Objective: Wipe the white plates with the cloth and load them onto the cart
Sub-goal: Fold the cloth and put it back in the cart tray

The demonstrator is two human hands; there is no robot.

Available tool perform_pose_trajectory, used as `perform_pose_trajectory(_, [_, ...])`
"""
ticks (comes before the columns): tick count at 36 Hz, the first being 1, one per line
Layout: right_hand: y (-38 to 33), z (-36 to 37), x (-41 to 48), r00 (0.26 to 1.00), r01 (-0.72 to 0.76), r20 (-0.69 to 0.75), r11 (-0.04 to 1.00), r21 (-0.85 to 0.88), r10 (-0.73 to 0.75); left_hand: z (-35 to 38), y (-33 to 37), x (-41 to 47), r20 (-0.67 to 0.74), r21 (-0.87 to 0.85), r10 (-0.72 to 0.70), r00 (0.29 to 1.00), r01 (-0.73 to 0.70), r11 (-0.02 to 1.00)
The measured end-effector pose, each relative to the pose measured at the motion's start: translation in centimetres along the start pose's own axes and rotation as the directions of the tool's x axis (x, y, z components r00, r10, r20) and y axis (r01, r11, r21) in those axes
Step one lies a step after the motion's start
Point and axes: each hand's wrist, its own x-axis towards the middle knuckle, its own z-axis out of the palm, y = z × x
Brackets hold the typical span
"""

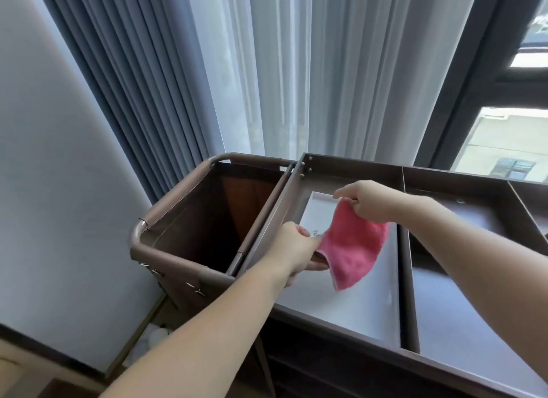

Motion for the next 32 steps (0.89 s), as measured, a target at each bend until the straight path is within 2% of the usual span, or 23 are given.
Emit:
perform_pose_trajectory(4, [0.7,1.3,2.5,1.000,-0.001,0.009,0.989,-0.147,0.003,1.0,-1.1,0.0,-0.065,0.287,0.040,0.997,-0.020,0.958])
perform_pose_trajectory(7, [0.7,3.1,3.7,0.999,-0.014,0.038,0.980,-0.198,0.022,1.4,-1.8,0.1,-0.075,0.619,0.106,0.992,-0.037,0.784])
perform_pose_trajectory(11, [0.7,4.6,4.2,0.996,-0.018,0.077,0.973,-0.229,0.036,0.9,-1.8,-0.1,-0.045,0.769,0.199,0.979,-0.094,0.632])
perform_pose_trajectory(14, [-0.1,4.2,4.0,1.000,-0.013,0.016,0.975,-0.221,0.017,0.1,-1.5,-0.4,0.003,0.786,0.281,0.960,-0.176,0.593])
perform_pose_trajectory(19, [-4.6,1.4,3.2,0.982,0.095,-0.147,0.985,-0.141,-0.115,-2.4,-0.1,-2.1,0.038,0.716,0.408,0.912,-0.310,0.626])
perform_pose_trajectory(23, [-10.5,-0.3,2.2,0.963,0.141,-0.238,0.989,0.035,-0.128,-6.7,0.5,-4.4,-0.015,0.650,0.520,0.854,-0.387,0.654])
perform_pose_trajectory(28, [-20.2,1.0,1.3,0.898,0.358,-0.304,0.931,0.079,-0.319,-15.0,-1.6,-8.1,-0.172,0.635,0.556,0.813,-0.341,0.694])
perform_pose_trajectory(32, [-29.3,4.2,0.5,0.850,0.499,-0.225,0.865,0.053,-0.477,-23.0,-5.0,-12.5,-0.347,0.635,0.532,0.772,-0.225,0.739])
